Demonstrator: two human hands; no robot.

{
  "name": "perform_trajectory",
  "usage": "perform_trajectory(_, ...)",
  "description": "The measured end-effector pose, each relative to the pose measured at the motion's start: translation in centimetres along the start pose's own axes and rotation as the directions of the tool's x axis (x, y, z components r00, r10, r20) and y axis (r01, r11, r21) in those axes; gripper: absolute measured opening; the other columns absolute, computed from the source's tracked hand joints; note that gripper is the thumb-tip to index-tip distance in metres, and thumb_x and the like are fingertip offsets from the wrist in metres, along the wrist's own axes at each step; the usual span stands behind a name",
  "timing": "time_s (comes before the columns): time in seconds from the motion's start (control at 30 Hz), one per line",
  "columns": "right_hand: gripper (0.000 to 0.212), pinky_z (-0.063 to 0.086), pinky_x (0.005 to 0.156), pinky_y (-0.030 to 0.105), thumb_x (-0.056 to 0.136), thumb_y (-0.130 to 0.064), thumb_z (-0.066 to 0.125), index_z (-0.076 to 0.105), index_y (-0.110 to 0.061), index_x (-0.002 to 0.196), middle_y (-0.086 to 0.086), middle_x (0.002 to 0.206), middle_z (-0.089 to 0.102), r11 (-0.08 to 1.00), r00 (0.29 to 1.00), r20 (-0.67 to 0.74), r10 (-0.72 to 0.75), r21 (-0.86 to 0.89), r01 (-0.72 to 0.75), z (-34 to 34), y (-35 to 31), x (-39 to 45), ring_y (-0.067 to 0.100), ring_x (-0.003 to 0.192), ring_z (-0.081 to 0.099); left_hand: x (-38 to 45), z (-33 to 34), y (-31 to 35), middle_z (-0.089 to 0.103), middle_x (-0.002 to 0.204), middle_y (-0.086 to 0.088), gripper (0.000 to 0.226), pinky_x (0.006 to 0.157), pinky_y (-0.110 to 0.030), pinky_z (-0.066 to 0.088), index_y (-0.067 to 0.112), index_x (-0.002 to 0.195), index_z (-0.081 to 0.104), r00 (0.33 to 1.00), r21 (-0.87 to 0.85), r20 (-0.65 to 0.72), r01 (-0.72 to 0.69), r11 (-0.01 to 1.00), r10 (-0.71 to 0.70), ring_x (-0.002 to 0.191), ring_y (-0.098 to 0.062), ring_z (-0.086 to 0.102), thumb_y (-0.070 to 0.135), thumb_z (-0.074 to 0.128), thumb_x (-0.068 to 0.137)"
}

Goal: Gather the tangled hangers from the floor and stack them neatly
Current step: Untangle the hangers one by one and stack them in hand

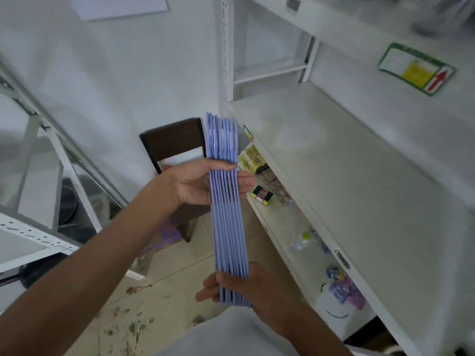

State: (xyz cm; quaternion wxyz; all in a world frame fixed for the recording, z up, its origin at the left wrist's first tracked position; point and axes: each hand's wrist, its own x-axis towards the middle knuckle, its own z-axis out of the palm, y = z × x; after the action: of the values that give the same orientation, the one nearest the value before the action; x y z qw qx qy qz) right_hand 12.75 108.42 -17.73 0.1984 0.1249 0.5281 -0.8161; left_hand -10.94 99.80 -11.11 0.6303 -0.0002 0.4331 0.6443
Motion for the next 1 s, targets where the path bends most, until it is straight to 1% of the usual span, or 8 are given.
perform_trajectory(0.2,0.027,0.057,0.100,0.036,0.104,-0.027,0.061,0.075,-0.010,0.119,0.017,0.128,0.072,1.000,0.993,0.115,-0.022,0.001,0.022,-4.1,-1.6,-1.4,0.035,0.120,0.068,3.1,3.7,-0.4,0.071,0.133,-0.016,0.040,0.092,-0.040,0.062,0.001,0.129,0.067,0.997,0.026,-0.045,-0.058,0.998,0.060,0.109,-0.025,0.076,0.013,0.064,0.090)
perform_trajectory(0.37,0.015,0.053,0.106,0.048,0.102,-0.023,0.065,0.079,-0.022,0.099,0.026,0.126,0.069,0.990,0.992,0.121,0.028,-0.139,-0.011,-6.8,0.3,-2.2,0.043,0.120,0.065,7.8,4.1,-4.3,0.079,0.113,-0.012,0.020,0.096,-0.038,0.059,0.005,0.098,0.082,0.996,0.064,-0.039,0.079,0.995,-0.076,0.099,-0.023,0.079,0.010,0.066,0.087)
perform_trajectory(0.47,0.015,0.049,0.108,0.056,0.101,-0.022,0.065,0.078,-0.015,0.104,0.023,0.124,0.072,0.971,0.998,0.032,0.057,-0.232,-0.048,-9.0,-0.1,-2.7,0.040,0.120,0.067,9.9,3.9,-4.0,0.080,0.108,-0.013,0.020,0.092,-0.037,0.062,0.003,0.101,0.079,0.995,0.031,-0.081,0.055,0.998,-0.053,0.094,-0.023,0.079,0.004,0.067,0.085)
perform_trajectory(0.53,0.033,0.048,0.111,0.054,0.100,-0.028,0.067,0.070,-0.005,0.123,0.019,0.127,0.071,0.988,0.997,-0.005,0.082,-0.127,-0.082,-10.3,-0.8,-2.4,0.036,0.123,0.067,11.1,4.4,-3.7,0.080,0.109,-0.016,0.023,0.080,-0.036,0.066,0.000,0.110,0.072,0.994,0.037,-0.106,-0.015,0.999,0.019,0.094,-0.025,0.080,0.000,0.065,0.087)
perform_trajectory(0.63,0.043,0.047,0.113,0.052,0.102,-0.022,0.064,0.058,0.002,0.136,0.027,0.134,0.065,0.985,0.998,-0.013,0.058,0.162,-0.055,-11.0,-2.5,-1.1,0.041,0.128,0.062,12.4,5.6,-4.4,0.080,0.110,-0.016,0.020,0.081,-0.034,0.066,-0.002,0.116,0.066,0.998,0.055,-0.056,-0.008,0.998,0.011,0.097,-0.023,0.080,-0.003,0.053,0.101)
perform_trajectory(0.73,0.025,0.055,0.103,0.047,0.102,-0.013,0.061,0.070,0.001,0.120,0.031,0.128,0.067,0.965,0.999,0.009,0.039,0.260,-0.040,-10.2,-2.5,-0.4,0.041,0.118,0.068,12.7,6.0,-4.6,0.078,0.119,-0.015,0.026,0.087,-0.035,0.065,-0.002,0.122,0.068,0.998,0.080,-0.017,0.063,0.995,-0.061,0.103,-0.024,0.078,-0.002,0.056,0.099)
perform_trajectory(0.83,0.022,0.060,0.092,0.040,0.100,-0.021,0.063,0.077,-0.004,0.107,0.024,0.115,0.074,0.941,0.998,0.040,0.043,0.334,-0.054,-10.0,-1.0,-1.0,0.035,0.107,0.074,12.7,5.9,-3.5,0.073,0.129,-0.015,0.033,0.095,-0.037,0.061,0.000,0.123,0.070,0.992,0.039,-0.032,0.125,0.991,-0.124,0.105,-0.024,0.078,-0.001,0.064,0.091)
perform_trajectory(1.0,0.026,0.058,0.097,0.044,0.101,-0.022,0.066,0.072,-0.001,0.115,0.027,0.119,0.072,0.938,0.999,0.032,0.005,0.346,-0.015,-11.7,-1.0,-1.9,0.039,0.112,0.071,13.1,7.9,-4.0,0.072,0.129,-0.014,0.026,0.094,-0.034,0.060,0.000,0.119,0.072,0.995,0.030,-0.024,0.100,0.995,-0.099,0.101,-0.022,0.079,-0.003,0.053,0.102)
